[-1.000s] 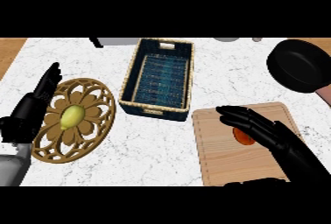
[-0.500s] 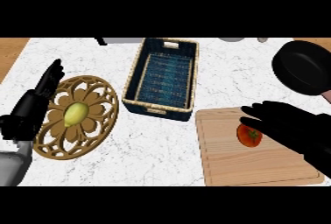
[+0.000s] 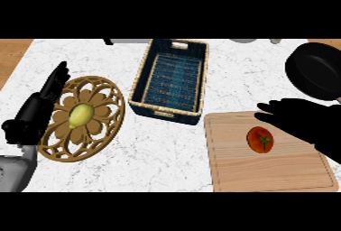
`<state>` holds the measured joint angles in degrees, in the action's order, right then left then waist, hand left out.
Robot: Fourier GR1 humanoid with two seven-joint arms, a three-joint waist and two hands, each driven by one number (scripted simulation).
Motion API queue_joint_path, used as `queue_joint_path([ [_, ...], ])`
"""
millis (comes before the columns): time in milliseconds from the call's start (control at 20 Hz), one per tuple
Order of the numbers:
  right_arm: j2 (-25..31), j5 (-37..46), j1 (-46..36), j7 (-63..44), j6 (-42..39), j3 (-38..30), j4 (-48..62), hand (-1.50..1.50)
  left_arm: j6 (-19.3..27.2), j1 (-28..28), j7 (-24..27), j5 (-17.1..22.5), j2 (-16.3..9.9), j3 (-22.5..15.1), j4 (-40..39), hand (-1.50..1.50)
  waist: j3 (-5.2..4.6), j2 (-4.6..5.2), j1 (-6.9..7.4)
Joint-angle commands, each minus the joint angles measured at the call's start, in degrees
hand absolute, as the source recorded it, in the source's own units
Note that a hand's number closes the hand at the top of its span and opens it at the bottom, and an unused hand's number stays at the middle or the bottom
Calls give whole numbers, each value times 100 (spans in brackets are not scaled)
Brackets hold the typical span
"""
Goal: Pick the tomato from the cutting board and place it in the basket
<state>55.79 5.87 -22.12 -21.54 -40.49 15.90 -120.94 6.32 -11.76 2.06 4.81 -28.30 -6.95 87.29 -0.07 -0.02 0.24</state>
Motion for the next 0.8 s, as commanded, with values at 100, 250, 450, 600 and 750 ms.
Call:
queue_joint_path([
  [100, -732, 1137, 306, 235, -104, 463, 254, -150, -267, -184, -80, -57, 42, 278, -84, 0, 9, 6, -12],
  [250, -1020, 1714, -3, 740, -146, 624, 1088, -150, -40, -126, -317, -336, 324, 84, 154, 0, 9, 12, 29],
  [450, -1166, 2195, 90, 628, -429, 753, 966, -150, -134, -141, -186, -469, 452, 181, -64, 0, 7, 4, -5],
  [600, -1349, 2995, -5, 1117, 2, 1218, 1813, -150, -327, -56, -292, -369, 313, 245, 219, 0, 11, 17, 65],
  [750, -1471, 3156, 118, 1334, -150, 892, 1878, -150, -410, 86, -271, -439, 376, 422, 377, 0, 8, 2, 15],
])
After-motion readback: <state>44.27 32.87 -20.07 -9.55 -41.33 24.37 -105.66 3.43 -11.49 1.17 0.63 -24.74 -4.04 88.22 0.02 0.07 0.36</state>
